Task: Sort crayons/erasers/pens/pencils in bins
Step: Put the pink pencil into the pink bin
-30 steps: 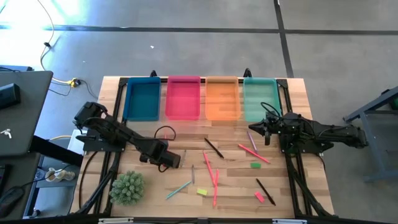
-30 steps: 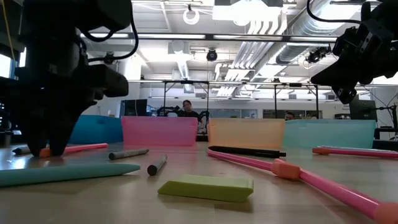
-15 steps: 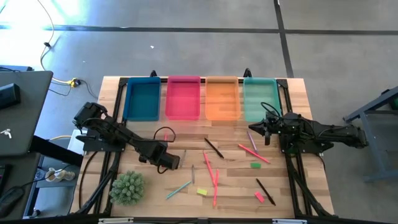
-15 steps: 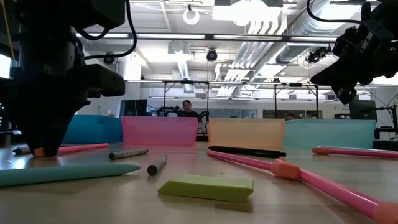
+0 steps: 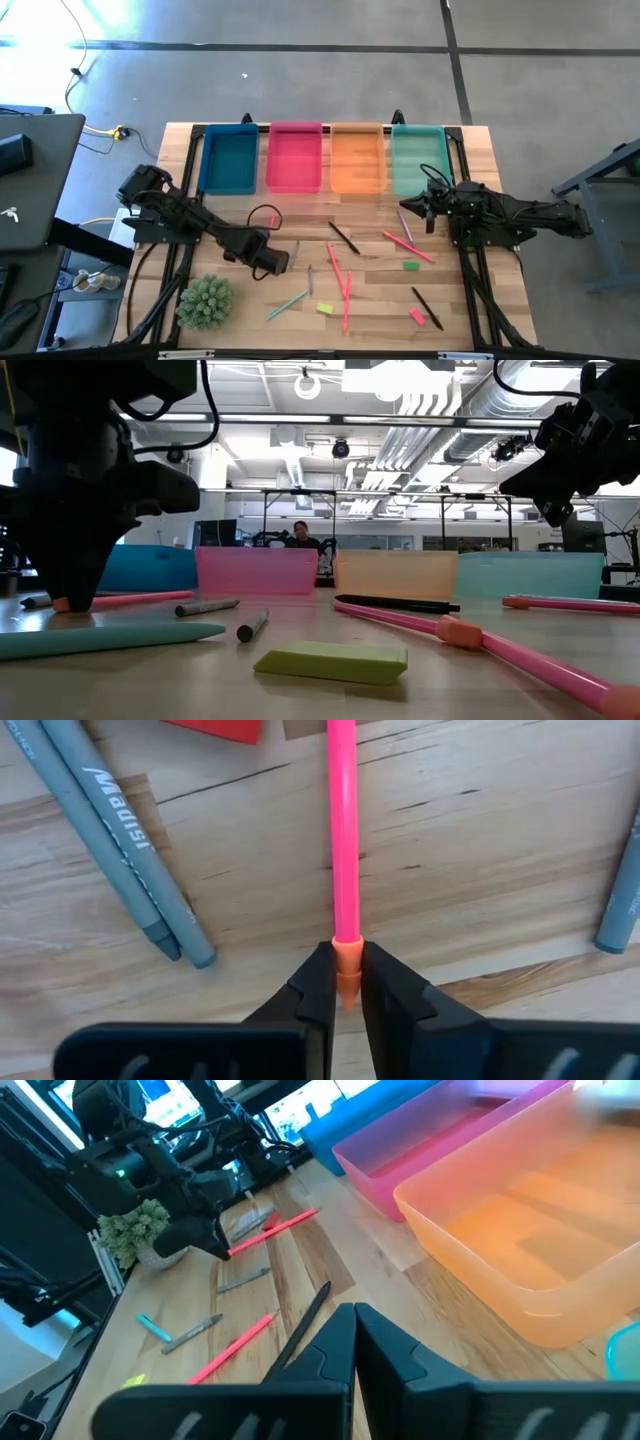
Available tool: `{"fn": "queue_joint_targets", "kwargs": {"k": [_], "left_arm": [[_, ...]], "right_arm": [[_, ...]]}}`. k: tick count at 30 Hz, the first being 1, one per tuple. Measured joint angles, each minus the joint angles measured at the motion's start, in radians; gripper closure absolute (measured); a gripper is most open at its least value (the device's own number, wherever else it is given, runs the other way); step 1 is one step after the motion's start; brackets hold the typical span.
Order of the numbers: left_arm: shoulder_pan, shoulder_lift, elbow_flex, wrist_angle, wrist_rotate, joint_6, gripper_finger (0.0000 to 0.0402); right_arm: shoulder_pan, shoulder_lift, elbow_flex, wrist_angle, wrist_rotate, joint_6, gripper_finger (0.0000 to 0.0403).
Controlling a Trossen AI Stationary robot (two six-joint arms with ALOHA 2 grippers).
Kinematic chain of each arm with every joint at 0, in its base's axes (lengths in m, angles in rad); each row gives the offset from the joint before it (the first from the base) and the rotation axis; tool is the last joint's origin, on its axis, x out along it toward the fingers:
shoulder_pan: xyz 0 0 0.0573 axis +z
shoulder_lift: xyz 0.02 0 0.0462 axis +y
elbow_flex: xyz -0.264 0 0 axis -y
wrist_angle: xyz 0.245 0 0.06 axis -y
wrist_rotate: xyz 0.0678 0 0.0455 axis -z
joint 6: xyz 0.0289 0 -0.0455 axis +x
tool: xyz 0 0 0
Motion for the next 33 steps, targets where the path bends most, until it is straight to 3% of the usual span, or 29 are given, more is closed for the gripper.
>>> {"fn": "queue_joint_targets", "kwargs": {"k": [4, 17, 25, 33], "left_arm": [[-0.011, -0.013, 0.017, -0.001, -0.025, 0.025, 0.0378], [0.045, -0.11, 0.03, 0.277, -0.158, 0.145, 0.0378], [0.186, -0.134, 0.031, 0.414, -0.201, 0.397, 0.0378], [0.413, -0.149, 0.031, 0.501, -0.079, 0.724, 0.0378]], "right_arm": [[0.0, 0.0, 0.0, 0.037, 0.0, 0.0, 0.0402], [0.0, 0.007, 0.0, 0.096, -0.007, 0.074, 0.0402], [0.0, 0.016, 0.056, 0.116, -0.012, 0.116, 0.0402], [0.0, 0.067, 0.205, 0.095, 0.067, 0.035, 0.0402]]}}
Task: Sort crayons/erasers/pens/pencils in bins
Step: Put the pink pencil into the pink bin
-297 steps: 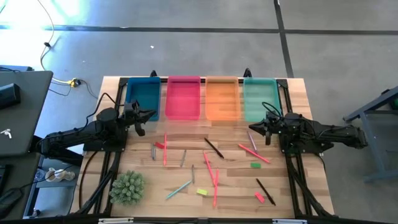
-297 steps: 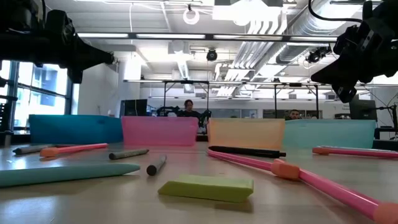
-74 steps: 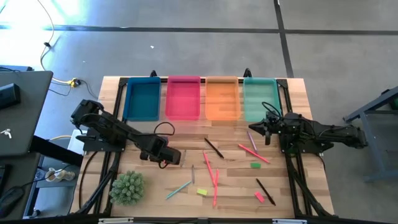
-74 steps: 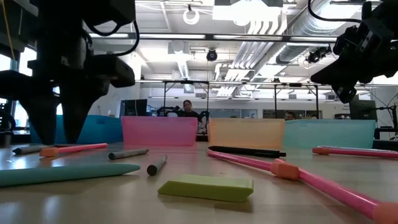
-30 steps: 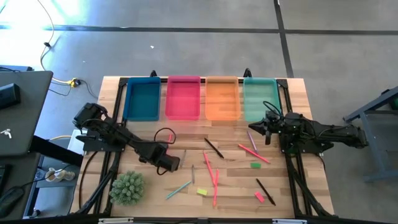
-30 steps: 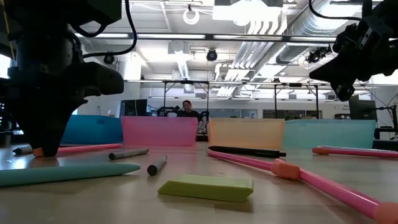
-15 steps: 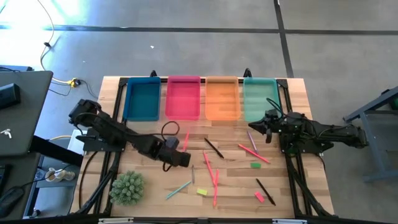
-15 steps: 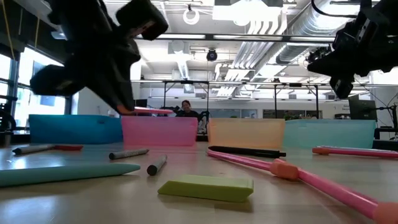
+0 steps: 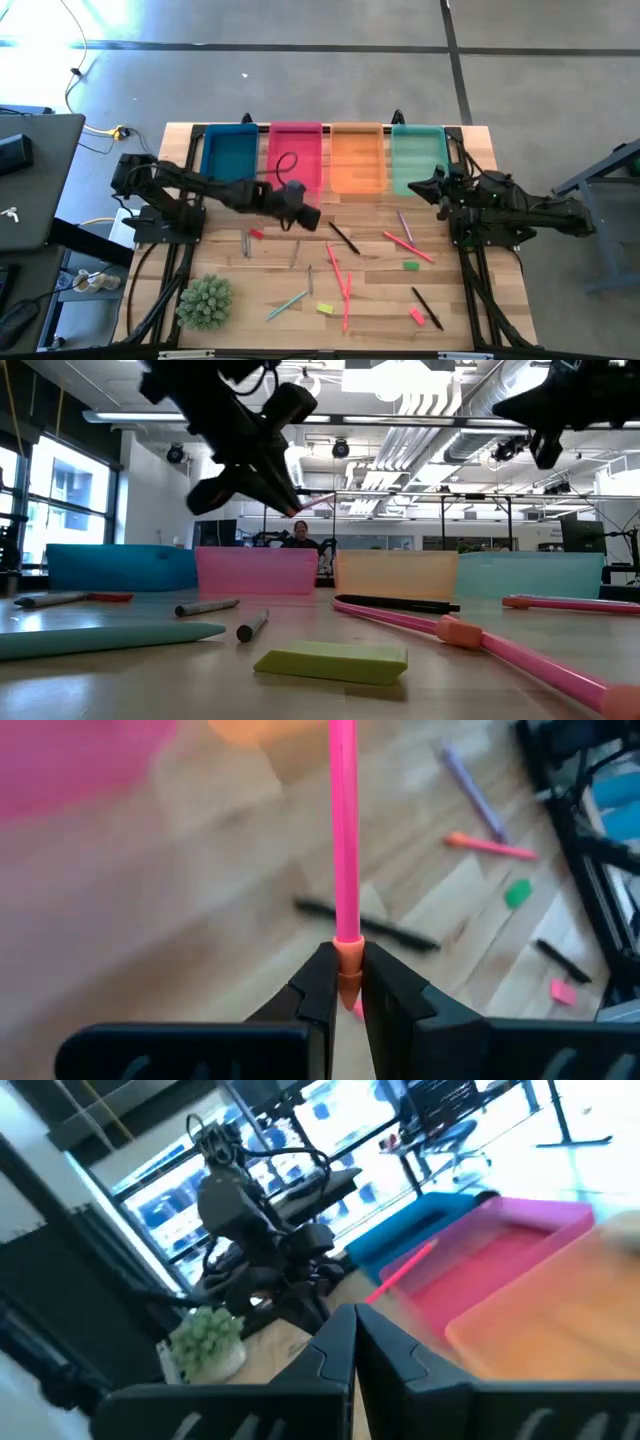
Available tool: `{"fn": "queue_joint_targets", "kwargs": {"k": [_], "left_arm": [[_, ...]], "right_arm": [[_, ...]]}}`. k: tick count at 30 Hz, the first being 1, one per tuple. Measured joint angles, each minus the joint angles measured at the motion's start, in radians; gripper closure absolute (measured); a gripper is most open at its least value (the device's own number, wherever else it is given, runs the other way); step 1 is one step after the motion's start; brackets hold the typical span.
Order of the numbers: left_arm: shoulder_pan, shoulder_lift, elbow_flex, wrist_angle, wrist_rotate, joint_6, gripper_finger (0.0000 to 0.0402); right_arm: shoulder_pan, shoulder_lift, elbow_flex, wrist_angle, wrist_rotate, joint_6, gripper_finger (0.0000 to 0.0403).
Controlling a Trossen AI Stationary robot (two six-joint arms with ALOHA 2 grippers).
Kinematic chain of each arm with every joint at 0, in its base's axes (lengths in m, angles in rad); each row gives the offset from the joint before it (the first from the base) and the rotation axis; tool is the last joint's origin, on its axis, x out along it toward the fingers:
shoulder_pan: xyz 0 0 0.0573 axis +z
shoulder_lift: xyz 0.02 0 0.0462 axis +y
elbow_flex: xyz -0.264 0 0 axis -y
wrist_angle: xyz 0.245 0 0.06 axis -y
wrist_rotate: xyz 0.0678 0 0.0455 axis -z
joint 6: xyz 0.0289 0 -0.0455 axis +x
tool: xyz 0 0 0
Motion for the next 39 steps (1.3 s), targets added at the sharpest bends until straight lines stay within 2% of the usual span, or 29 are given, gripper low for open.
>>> {"fn": "queue_joint_targets", "kwargs": {"k": [3, 11, 15, 20, 23, 27, 32, 39], "left_arm": [[0.087, -0.032, 0.0, 0.002, 0.043, 0.094, 0.0378], [0.306, -0.128, 0.003, -0.042, 0.038, 0.245, 0.0378], [0.404, -0.148, 0.005, -0.055, 0.063, 0.312, 0.0378], [0.494, -0.151, 0.114, -0.229, 0.086, 0.43, 0.0378], [0.516, -0.15, 0.185, -0.324, 0.036, 0.489, 0.0378], [0.524, -0.149, 0.216, -0.384, 0.005, 0.5, 0.0378], [0.503, -0.115, 0.217, -0.416, 0.048, 0.463, 0.0378], [0.46, -0.002, 0.216, -0.442, 0.077, 0.461, 0.0378]], "right_arm": [[0.0, 0.045, 0.046, -0.021, 0.052, -0.016, 0.0402], [0.0, 0.192, 0.128, -0.079, 0.079, -0.017, 0.0402], [0.0, 0.256, 0.155, -0.106, 0.133, -0.018, 0.0402], [-0.003, 0.318, 0.179, -0.121, 0.182, -0.018, 0.0402], [-0.003, 0.346, 0.18, -0.122, 0.19, -0.018, 0.0402], [-0.003, 0.379, 0.18, -0.166, 0.192, 0.002, 0.0402], [-0.003, 0.415, 0.179, -0.241, 0.192, 0.071, 0.0402], [-0.003, 0.445, 0.178, -0.254, 0.192, 0.07, 0.0402]]}}
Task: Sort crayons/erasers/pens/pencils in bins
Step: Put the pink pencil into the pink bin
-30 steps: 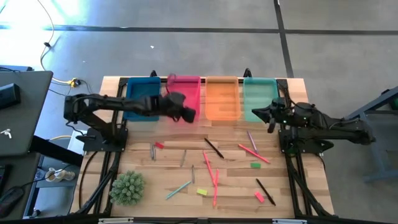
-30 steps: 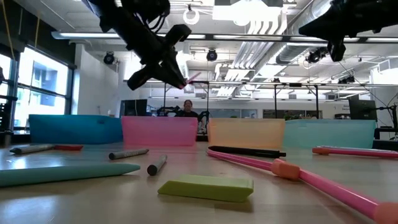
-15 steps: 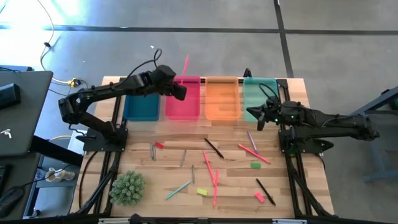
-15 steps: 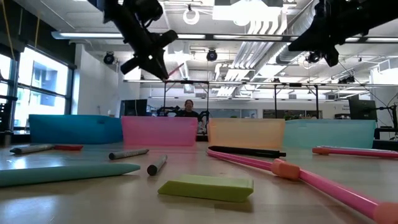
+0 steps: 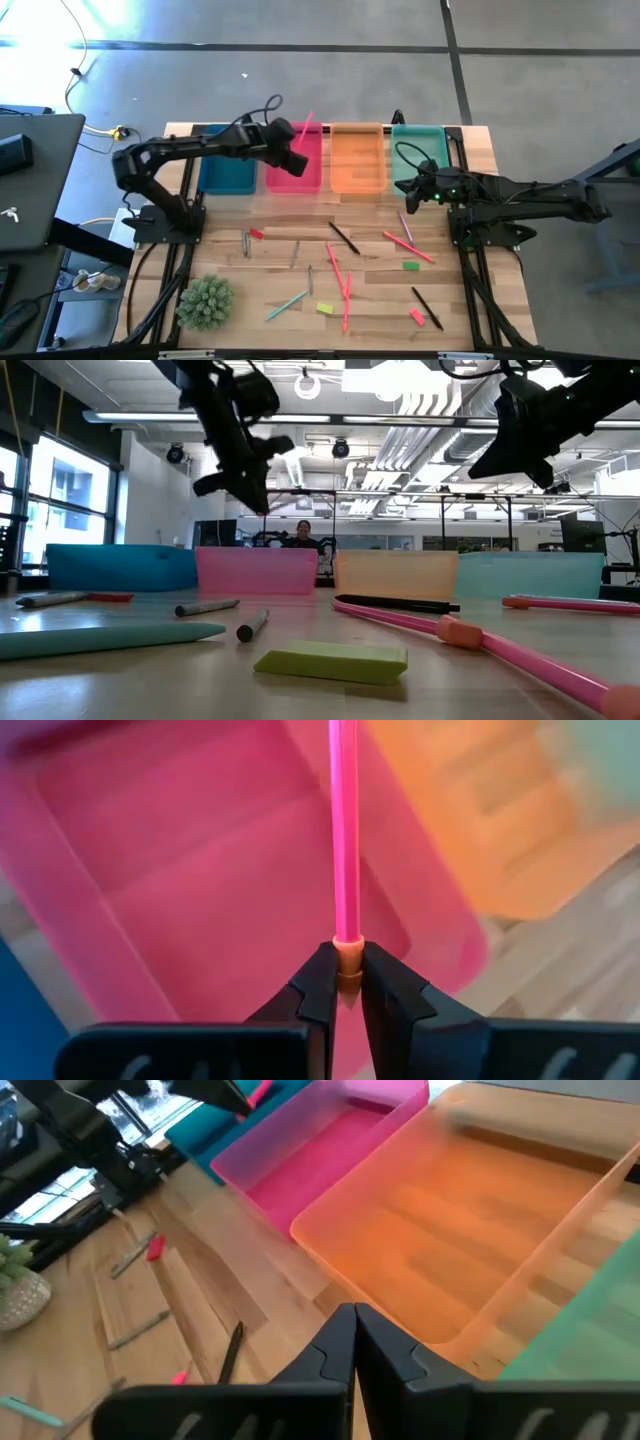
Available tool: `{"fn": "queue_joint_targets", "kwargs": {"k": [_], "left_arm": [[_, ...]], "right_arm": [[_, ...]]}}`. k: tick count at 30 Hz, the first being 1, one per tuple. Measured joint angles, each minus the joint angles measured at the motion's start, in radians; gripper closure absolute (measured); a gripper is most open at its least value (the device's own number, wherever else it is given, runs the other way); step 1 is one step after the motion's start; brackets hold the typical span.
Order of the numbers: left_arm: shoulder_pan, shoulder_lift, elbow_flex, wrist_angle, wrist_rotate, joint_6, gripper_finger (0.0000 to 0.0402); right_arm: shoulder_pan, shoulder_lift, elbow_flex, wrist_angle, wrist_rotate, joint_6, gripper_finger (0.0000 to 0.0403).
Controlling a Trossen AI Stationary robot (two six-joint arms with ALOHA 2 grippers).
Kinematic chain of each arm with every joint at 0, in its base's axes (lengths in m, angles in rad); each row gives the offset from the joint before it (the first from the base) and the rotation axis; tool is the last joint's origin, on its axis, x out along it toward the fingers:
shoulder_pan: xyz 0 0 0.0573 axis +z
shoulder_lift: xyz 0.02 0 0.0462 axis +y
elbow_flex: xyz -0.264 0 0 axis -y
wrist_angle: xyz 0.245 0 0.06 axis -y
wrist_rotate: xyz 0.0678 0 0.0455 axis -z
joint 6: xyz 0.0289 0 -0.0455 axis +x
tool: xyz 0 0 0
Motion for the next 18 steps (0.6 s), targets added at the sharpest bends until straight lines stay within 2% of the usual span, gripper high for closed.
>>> {"fn": "queue_joint_targets", "kwargs": {"k": [7, 18], "left_arm": [[-0.008, 0.08, 0.001, 0.001, -0.008, 0.0, 0.0378], [-0.007, 0.153, 0.001, -0.007, 0.018, 0.083, 0.0378]], "right_arm": [[0.0, -0.003, 0.0, -0.001, 0.0, 0.0, 0.0402], [0.0, -0.003, 0.0, -0.028, -0.001, 0.0, 0.0402]]}}
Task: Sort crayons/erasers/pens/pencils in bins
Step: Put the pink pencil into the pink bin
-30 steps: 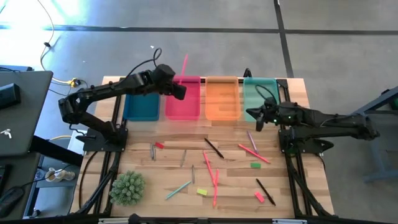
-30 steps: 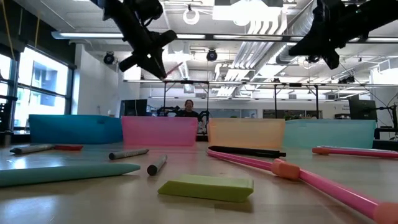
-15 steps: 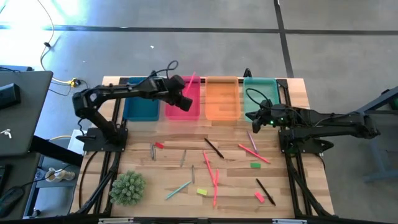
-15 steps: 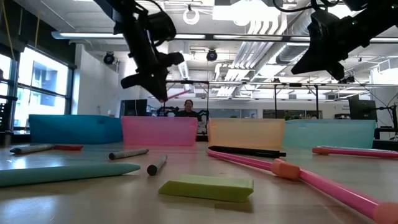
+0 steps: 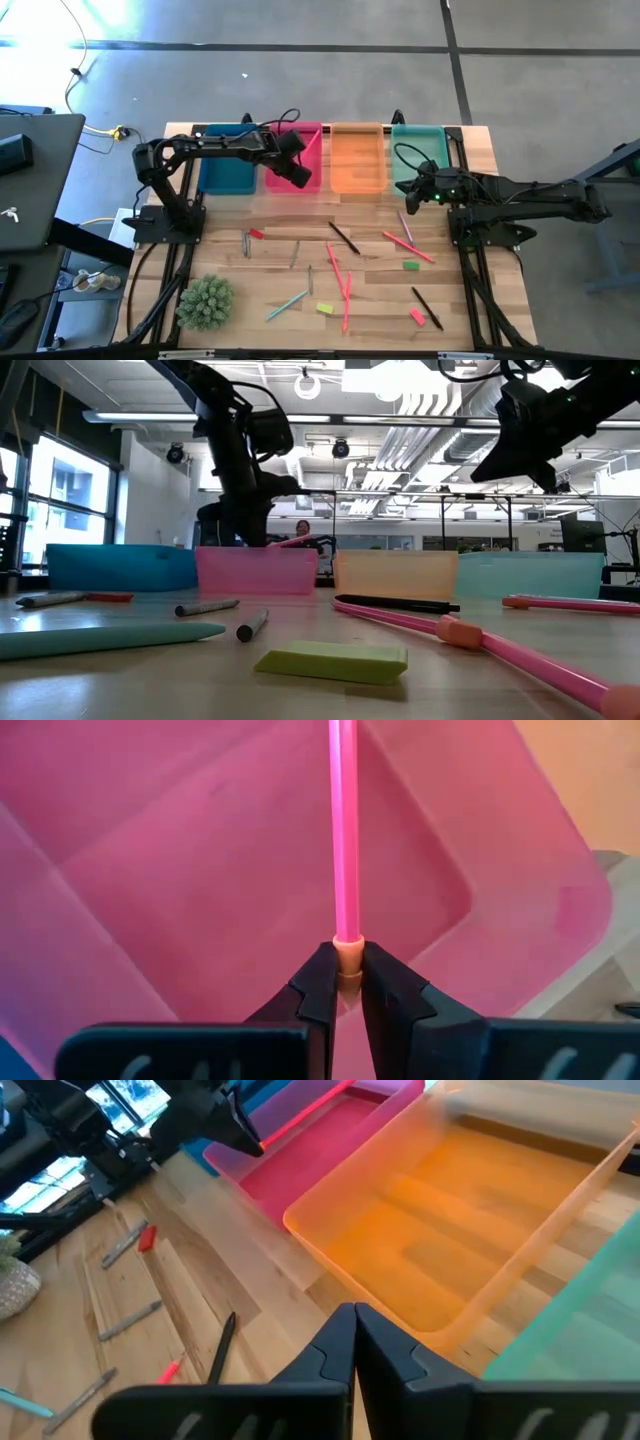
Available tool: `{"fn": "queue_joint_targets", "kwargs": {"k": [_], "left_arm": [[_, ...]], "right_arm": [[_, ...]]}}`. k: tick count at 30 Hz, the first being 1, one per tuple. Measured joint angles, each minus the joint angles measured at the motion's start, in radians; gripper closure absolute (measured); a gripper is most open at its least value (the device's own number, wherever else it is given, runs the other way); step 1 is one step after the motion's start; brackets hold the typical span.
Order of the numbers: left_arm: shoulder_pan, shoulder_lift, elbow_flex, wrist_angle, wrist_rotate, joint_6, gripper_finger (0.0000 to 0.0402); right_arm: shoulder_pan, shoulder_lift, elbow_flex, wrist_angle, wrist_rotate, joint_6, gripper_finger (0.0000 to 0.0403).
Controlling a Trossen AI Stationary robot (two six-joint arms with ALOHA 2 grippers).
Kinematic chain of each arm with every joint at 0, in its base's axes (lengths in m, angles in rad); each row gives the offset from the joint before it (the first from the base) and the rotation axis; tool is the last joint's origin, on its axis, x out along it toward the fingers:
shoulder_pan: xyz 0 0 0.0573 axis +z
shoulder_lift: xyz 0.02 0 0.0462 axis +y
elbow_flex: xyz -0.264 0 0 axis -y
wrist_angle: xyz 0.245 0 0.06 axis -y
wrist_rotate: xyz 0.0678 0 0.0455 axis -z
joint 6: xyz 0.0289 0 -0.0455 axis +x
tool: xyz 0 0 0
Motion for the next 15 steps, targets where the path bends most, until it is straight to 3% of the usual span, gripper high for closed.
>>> {"fn": "queue_joint_targets", "kwargs": {"k": [15], "left_arm": [[0.0, 0.004, 0.0, -0.118, -0.003, -0.013, 0.0378]], "right_arm": [[0.0, 0.0, 0.0, -0.006, 0.0, 0.0, 0.0402]]}}
